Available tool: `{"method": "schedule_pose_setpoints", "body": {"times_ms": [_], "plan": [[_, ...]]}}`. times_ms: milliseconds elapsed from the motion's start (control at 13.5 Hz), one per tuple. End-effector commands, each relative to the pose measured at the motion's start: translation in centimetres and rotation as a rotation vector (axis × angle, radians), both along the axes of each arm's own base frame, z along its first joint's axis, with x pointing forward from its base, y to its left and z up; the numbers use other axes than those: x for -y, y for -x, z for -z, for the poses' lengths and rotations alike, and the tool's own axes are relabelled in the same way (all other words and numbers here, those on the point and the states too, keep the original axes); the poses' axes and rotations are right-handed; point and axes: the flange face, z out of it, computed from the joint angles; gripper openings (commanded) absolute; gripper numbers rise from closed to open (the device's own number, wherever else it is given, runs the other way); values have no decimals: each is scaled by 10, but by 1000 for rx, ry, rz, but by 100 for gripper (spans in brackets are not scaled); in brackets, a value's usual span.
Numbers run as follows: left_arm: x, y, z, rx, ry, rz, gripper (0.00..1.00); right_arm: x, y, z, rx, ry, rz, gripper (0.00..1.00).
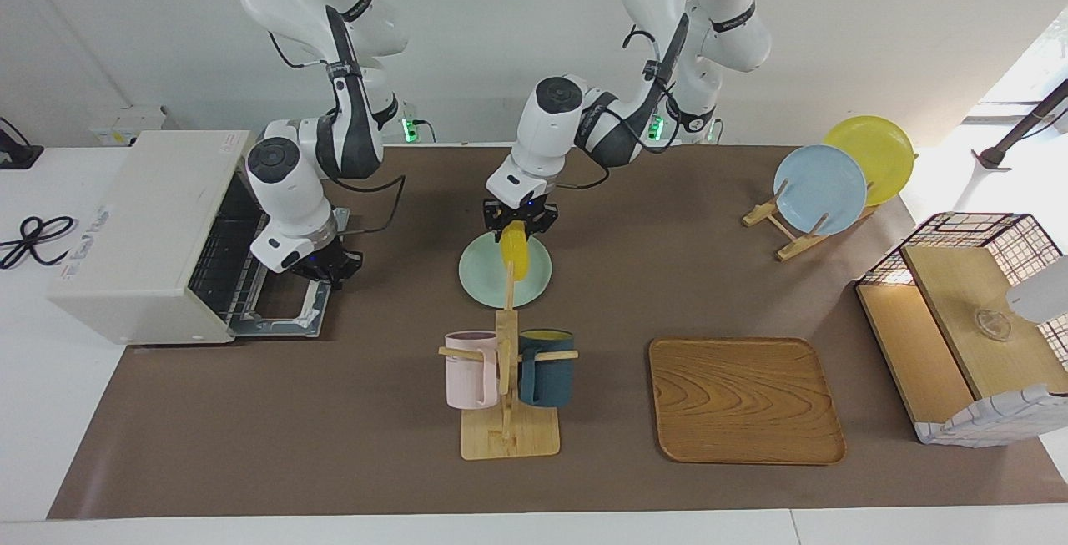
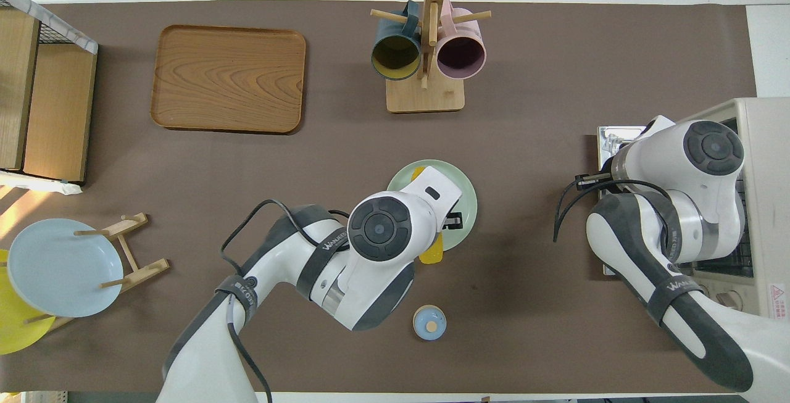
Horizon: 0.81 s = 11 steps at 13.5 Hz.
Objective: Put corn in oven
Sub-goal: 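Carry the corn onto the pale green plate with the left gripper, then release the corn with the left gripper while the right gripper opens the oven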
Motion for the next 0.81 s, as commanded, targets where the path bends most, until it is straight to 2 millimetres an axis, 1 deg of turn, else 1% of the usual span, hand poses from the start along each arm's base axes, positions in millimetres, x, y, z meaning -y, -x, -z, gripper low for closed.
{"method": "schedule_pose_setpoints", "body": {"times_ms": [0, 148, 222, 370, 444, 518, 591, 665, 739], "plan": [[7, 1, 15, 13, 14, -17, 0, 1, 3, 0, 15, -13, 38, 0], [8, 1, 17, 17, 15, -18, 0, -25, 0, -4, 27, -15, 51, 0], [7, 0, 16, 18, 16, -19, 0, -42, -3, -7, 36, -17, 59, 0], [3, -5, 16, 21, 13, -21, 0, -66, -11, -23, 26, -14, 46, 0], [0, -8, 18, 21, 8, -19, 11, -71, -17, -40, 4, -8, 43, 11], [-5, -18, 14, 25, 6, -24, 10, -72, -22, -58, -15, -1, 44, 34], [-14, -42, 12, 31, 12, -53, 3, -73, -22, -95, -31, 6, 45, 60], [-13, -46, 9, 44, 24, -60, 4, -82, -21, -123, -32, 6, 34, 66], [-11, -46, 9, 45, 27, -62, 19, -89, -18, -150, -55, -21, 43, 66]]}}
